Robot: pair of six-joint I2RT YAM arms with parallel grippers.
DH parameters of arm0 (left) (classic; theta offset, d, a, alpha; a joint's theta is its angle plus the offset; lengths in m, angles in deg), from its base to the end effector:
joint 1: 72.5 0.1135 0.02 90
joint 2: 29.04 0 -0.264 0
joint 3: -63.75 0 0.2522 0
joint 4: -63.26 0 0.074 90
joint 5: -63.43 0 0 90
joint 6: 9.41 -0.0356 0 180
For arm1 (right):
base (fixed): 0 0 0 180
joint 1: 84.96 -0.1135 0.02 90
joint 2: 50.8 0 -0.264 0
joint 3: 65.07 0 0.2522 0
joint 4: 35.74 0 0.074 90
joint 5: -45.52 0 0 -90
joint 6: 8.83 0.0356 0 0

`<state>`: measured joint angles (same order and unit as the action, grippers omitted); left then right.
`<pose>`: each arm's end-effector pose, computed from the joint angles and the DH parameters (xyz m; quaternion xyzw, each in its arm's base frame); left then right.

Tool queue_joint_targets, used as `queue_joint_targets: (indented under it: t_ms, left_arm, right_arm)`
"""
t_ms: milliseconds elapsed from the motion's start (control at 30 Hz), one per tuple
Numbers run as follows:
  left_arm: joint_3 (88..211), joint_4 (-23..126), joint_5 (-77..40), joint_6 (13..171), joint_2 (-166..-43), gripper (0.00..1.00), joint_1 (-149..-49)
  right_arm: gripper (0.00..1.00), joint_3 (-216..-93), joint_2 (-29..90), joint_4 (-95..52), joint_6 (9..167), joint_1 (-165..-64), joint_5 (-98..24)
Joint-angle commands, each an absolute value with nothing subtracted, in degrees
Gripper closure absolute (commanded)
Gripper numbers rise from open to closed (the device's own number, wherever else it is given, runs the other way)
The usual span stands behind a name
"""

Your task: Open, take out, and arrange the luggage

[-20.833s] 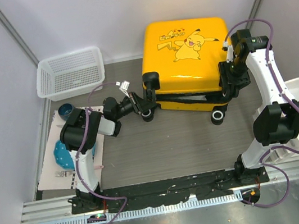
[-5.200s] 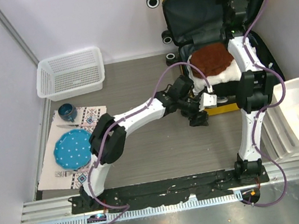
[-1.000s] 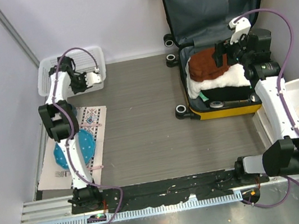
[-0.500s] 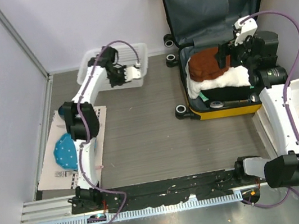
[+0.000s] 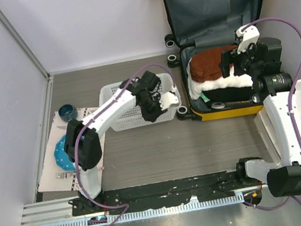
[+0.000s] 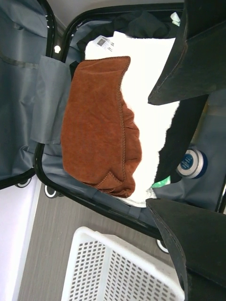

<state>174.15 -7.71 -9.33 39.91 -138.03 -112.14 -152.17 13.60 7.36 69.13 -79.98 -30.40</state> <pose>0.2980 -0.2606 0.2681 0.6478 0.7265 -0.1459 0.1768 0.2402 -0.0122 0.4111 -0.1200 0.8091 0.0157 0.5751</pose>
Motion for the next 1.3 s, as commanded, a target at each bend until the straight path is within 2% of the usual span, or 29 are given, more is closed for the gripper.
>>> queue_joint_targets:
  t_ms: [0,100,200,233,300,333,400,433,467,567,667,733,767,833,1033,1267]
  left_arm:
    - [175.2,-9.1,-9.6,51.6,-140.4,1.00,-114.5]
    - [175.1,-9.9,-11.6,51.6,-141.5,0.94,-114.5]
    - [174.8,-9.4,-11.6,51.2,-140.8,0.81,-114.4]
    - [174.8,-9.6,-11.3,51.1,-140.5,0.69,-114.5]
    - [176.4,-10.5,-10.3,50.5,-139.6,0.54,-114.4]
    - [177.9,-13.8,-10.0,49.8,-139.4,0.43,-114.5]
    - [183.7,-18.6,-8.9,49.3,-138.6,0.37,-114.3]
    - [185.9,-19.8,-8.1,49.4,-138.2,0.31,-114.0]
    - [189.9,-20.7,-6.8,49.8,-137.2,0.01,-113.6]
    - [195.2,-20.3,-4.4,52.5,-135.2,0.00,-111.4]
    - [194.3,-13.1,1.9,59.4,-131.8,0.00,-106.4]
    - [191.6,-3.4,12.9,68.4,-129.2,0.00,-99.9]
    - [187.1,1.4,15.6,72.5,-128.5,0.00,-97.9]
    - [185.4,9.7,19.6,79.4,-128.5,0.00,-94.3]
    - [181.2,18.2,19.9,84.4,-129.2,0.00,-93.4]
    - [176.6,24.4,20.1,85.8,-129.1,0.00,-93.3]
  right_arm:
    - [0.13,-152.2,11.2,7.8,67.8,-80.0,-30.2]
    - [0.13,-152.1,10.4,8.9,66.7,-80.0,-29.7]
    - [0.13,-151.5,9.8,9.6,66.0,-79.8,-29.2]
    - [0.12,-151.3,9.6,9.7,65.9,-79.7,-28.8]
    - [0.11,-151.6,9.7,10.8,65.4,-79.2,-27.8]
    - [0.11,-151.9,10.3,11.3,64.9,-79.0,-27.3]
    - [0.10,-153.3,11.4,12.8,63.8,-78.6,-26.2]
    - [0.10,-154.0,12.2,13.7,61.9,-78.6,-25.4]
    - [0.11,-155.7,14.5,14.8,60.2,-78.6,-24.5]
    - [0.14,-158.4,19.2,18.2,56.0,-78.6,-20.8]
    - [0.22,-161.7,25.0,17.5,57.0,-79.9,-22.1]
    - [0.24,-162.4,27.7,16.3,56.6,-82.0,-25.3]
    - [0.24,-162.7,28.6,14.6,56.8,-82.4,-25.9]
    - [0.24,-164.1,31.3,14.4,55.8,-84.0,-28.0]
    - [0.21,-167.1,38.9,14.4,50.8,-90.0,-34.7]
    - [0.19,-168.4,45.0,16.2,47.9,-91.7,-35.5]
